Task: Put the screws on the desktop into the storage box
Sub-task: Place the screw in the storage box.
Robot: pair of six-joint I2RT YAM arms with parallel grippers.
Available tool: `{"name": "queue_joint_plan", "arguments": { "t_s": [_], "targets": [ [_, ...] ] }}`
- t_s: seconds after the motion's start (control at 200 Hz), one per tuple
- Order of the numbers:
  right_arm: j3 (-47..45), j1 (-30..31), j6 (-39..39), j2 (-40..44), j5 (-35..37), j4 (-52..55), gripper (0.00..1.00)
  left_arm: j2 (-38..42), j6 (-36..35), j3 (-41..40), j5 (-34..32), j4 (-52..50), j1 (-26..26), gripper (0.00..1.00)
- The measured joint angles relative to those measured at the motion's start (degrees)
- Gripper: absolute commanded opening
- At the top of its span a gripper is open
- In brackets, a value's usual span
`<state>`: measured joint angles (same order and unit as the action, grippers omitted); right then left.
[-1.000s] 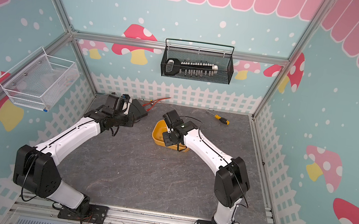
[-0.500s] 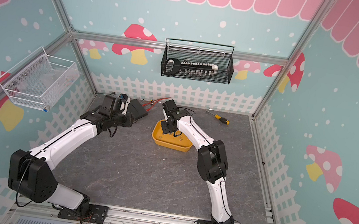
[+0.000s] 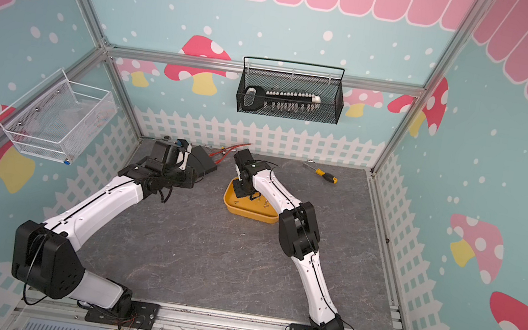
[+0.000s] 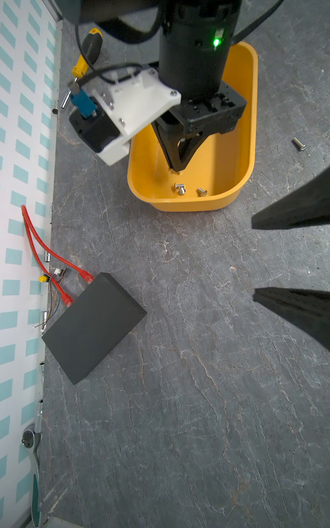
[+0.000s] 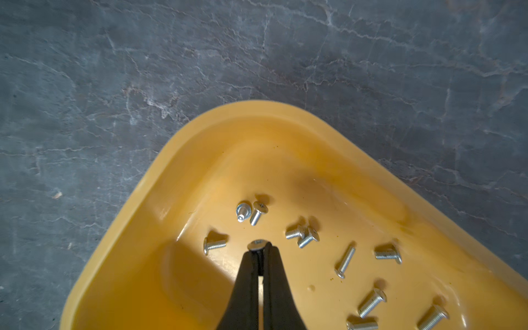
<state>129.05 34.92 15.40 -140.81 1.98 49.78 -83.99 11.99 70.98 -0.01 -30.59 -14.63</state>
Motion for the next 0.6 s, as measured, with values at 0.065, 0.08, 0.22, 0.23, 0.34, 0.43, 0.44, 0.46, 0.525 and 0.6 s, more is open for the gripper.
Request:
{"name": "queue_joint_plan", "arguments": {
  "t_s": [0.065,0.08,0.22,0.23,0.34,0.43,0.44,0.46,0.525,0.6],
  "targets": [
    [1.4,0.0,0.0,-1.6,0.1,0.5,0.02,0.0,0.0,0.0,0.0,0.0,0.0,0.38],
    [1.8,0.0,0.0,-1.9,0.1,0.7,0.03,0.0,0.0,0.0,0.0,0.0,0.0,0.38],
    [3.6,-0.2,0.0,-3.6,0.0,1.5,0.06,0.0,0.0,0.0,0.0,-0.2,0.0,0.38],
    [3.7,-0.2,0.0,-3.7,0.0,1.5,0.06,0.0,0.0,0.0,0.0,-0.2,0.0,0.38],
    [4.7,-0.6,0.0,-4.2,0.0,1.7,0.07,0.0,0.0,0.0,0.0,-0.4,0.0,0.38],
    [5.0,-0.9,-0.2,-4.3,-0.1,1.8,0.10,0.0,0.0,0.0,0.0,-0.5,0.0,0.38],
    [5.1,-0.9,-0.1,-4.4,-0.1,1.8,0.11,0.0,0.0,0.0,0.0,-0.5,0.0,0.38],
    [5.2,-1.0,-0.2,-4.4,-0.1,1.9,0.13,0.0,0.0,0.0,0.0,-0.5,0.0,0.38],
    [5.5,-1.2,-0.4,-4.6,-0.1,1.9,0.15,0.0,0.0,0.0,0.0,-0.5,0.0,0.38],
    [5.9,-1.3,-0.3,-4.8,-0.1,2.0,0.17,0.0,0.0,0.0,0.0,-0.5,0.0,0.38]
  ]
}}
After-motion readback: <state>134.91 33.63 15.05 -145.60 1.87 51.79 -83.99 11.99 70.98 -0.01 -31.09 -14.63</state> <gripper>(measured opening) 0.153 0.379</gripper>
